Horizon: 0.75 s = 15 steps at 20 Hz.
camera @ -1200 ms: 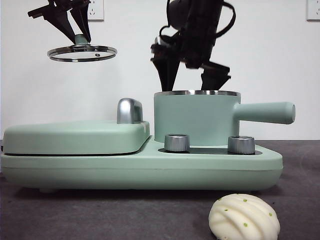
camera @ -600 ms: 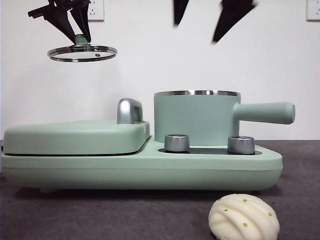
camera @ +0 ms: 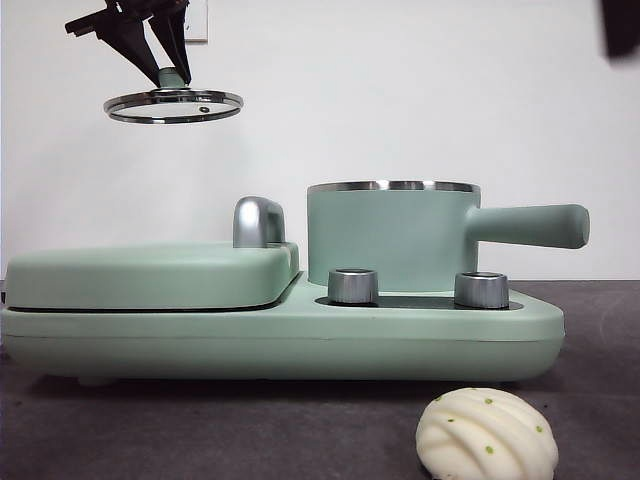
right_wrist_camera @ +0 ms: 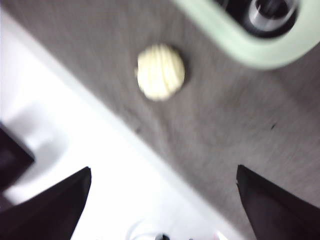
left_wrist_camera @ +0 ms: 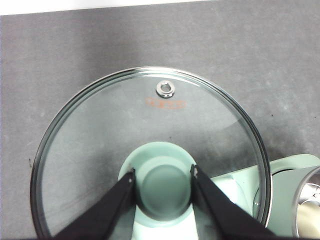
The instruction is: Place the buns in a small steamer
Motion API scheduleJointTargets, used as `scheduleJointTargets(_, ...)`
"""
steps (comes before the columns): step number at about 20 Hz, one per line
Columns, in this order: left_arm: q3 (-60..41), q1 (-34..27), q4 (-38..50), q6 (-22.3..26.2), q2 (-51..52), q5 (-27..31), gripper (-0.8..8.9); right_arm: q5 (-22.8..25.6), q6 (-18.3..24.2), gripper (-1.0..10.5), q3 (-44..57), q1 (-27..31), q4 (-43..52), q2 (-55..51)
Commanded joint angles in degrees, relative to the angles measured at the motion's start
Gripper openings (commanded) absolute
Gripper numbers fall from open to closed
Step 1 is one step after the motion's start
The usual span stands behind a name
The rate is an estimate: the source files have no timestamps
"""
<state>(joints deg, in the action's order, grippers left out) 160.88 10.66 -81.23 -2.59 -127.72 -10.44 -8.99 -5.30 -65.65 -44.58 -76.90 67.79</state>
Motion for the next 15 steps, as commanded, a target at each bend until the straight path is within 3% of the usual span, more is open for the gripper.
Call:
scheduleJointTargets(1,2.1,0.3,-2.3,-0.1,0.3,-0.4,0.23,-0.3,-3.4,4.7,3.4,-1.9,3.6,0.3)
scheduleJointTargets(7,2.1,0.3,-2.3,-0.3,0.3,-0.4,0.23,-0.2,-6.3,4.6,14.7,-6.8,26.6,0.4)
scheduleJointTargets(15,2.1,0.3,-2.3,-0.5,0.3,-0.4,0.23,0.7,-6.1,4.6,22.0,-7.9,36.8,5.5)
